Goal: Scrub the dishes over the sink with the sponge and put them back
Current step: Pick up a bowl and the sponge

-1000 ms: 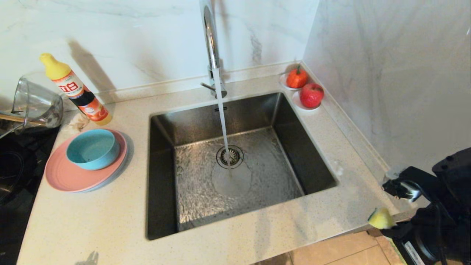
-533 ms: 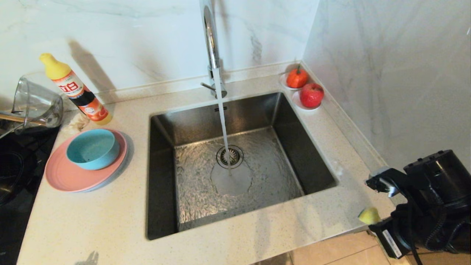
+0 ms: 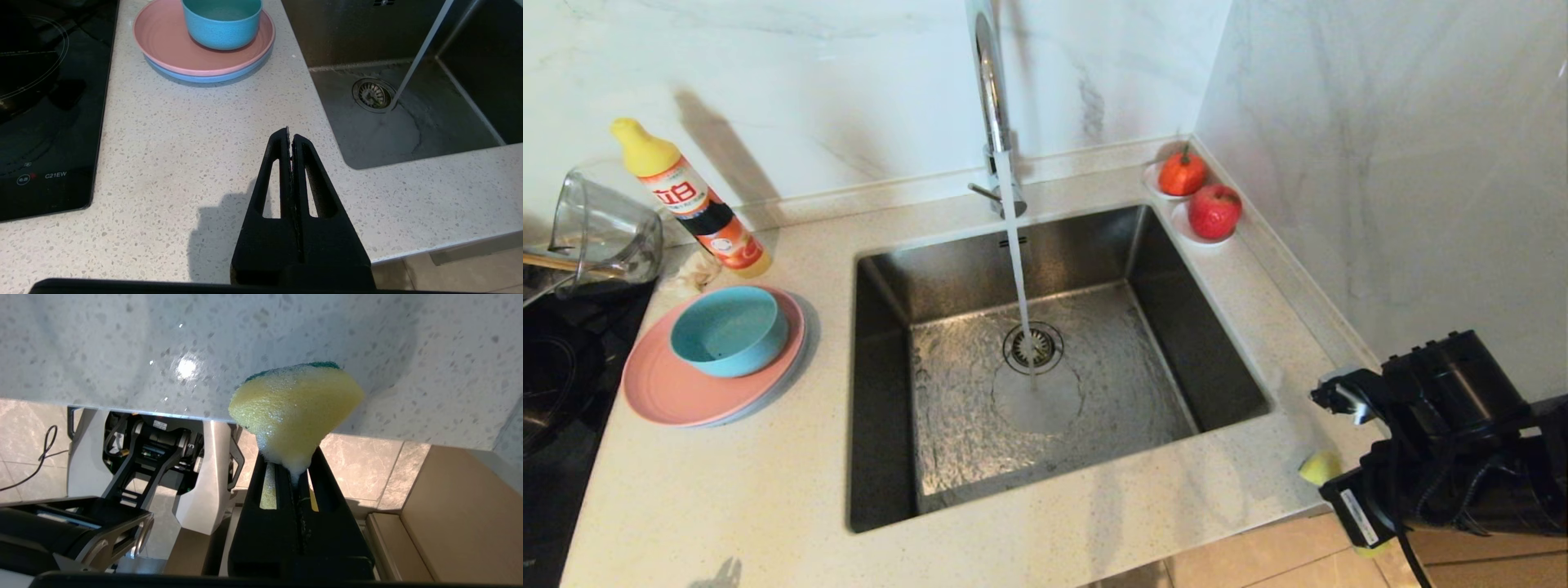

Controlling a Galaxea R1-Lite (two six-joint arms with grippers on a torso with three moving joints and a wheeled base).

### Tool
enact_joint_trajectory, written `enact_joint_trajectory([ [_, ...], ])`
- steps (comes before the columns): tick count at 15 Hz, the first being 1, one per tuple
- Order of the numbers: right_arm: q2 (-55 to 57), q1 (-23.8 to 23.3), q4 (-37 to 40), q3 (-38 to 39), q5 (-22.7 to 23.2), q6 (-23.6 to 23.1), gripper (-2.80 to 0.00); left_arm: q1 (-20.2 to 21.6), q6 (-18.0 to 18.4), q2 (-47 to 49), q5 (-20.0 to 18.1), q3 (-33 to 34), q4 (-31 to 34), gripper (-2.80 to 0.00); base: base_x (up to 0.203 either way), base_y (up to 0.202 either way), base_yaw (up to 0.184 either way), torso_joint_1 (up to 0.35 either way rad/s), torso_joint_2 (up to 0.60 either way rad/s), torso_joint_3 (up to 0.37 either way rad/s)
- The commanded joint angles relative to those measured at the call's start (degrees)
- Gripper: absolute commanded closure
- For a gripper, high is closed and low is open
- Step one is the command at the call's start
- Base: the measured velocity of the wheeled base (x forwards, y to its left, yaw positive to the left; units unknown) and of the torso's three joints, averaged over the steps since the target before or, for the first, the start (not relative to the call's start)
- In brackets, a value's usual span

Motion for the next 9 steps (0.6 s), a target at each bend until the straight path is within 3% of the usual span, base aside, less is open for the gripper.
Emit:
enact_joint_trajectory([
  [1,1.23,-0.06,0.03,-1.02,-0.04,0.01,0.0,0.0,-0.03,0.07,0.03,2.29,-0.07,0.0,0.0,0.0,0.0,0.0,0.0,0.0],
  [9,4.95,-3.33,-1.77,-5.59,0.41,-0.38,0.0,-0.04,-0.04,0.07,0.03,2.29,-0.07,0.0,0.0,0.0,0.0,0.0,0.0,0.0],
])
